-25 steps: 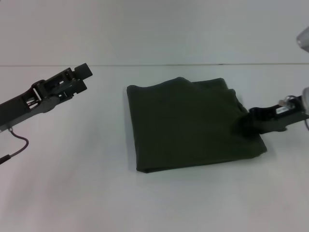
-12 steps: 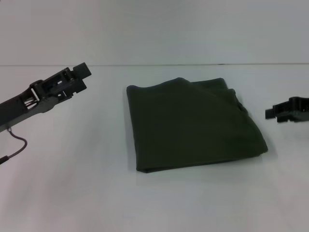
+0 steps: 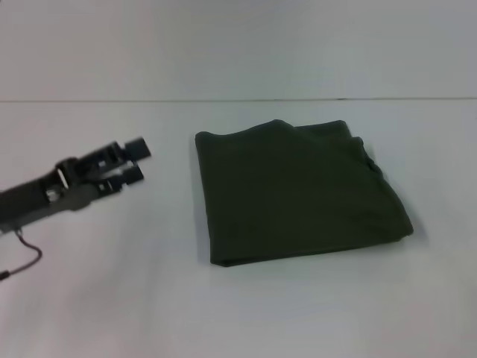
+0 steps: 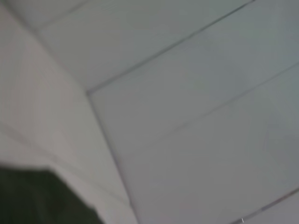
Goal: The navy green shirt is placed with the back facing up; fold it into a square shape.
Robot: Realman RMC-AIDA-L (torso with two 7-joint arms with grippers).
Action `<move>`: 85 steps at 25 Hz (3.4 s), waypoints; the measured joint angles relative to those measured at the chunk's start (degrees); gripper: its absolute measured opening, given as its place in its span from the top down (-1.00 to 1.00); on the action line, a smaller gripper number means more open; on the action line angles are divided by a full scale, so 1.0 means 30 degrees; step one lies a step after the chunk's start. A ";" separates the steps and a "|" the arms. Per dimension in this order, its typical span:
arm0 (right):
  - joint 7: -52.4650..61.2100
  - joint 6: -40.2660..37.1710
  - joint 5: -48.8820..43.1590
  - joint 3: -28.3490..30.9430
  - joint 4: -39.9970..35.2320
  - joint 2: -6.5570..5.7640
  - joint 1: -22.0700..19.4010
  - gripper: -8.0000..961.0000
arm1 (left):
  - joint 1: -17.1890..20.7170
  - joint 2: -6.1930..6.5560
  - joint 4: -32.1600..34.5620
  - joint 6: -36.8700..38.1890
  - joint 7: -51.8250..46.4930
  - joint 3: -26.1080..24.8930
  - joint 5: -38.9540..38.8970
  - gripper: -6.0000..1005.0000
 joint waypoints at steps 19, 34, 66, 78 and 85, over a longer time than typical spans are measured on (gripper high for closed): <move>-0.0948 0.1560 0.1039 0.1338 0.0102 0.0156 0.1516 -0.69 | -0.0905 -0.1527 -0.2591 -0.4962 -0.5580 0.2486 0.4316 -0.81; -0.1227 0.1423 0.1135 0.1325 0.0150 0.0267 0.1266 -0.66 | -0.1918 -0.1424 -0.3398 -0.8243 -0.5827 0.4526 0.4473 -0.80; -0.1228 0.1463 0.1178 0.1565 0.0366 0.0247 0.1130 -0.66 | -0.2864 -0.1429 -0.4220 -0.9249 -0.5583 0.4937 0.4293 0.54; -0.1196 0.1454 0.1176 0.1620 0.0714 0.0298 0.1115 -0.66 | -0.0771 -0.1063 -0.3088 -0.7185 -0.5481 0.4217 0.4219 0.85; -0.1216 0.1409 0.1169 0.1609 0.0881 0.0313 0.1215 -0.66 | -0.0266 -0.0638 -0.3266 -0.6413 -0.5393 0.3833 0.4237 0.78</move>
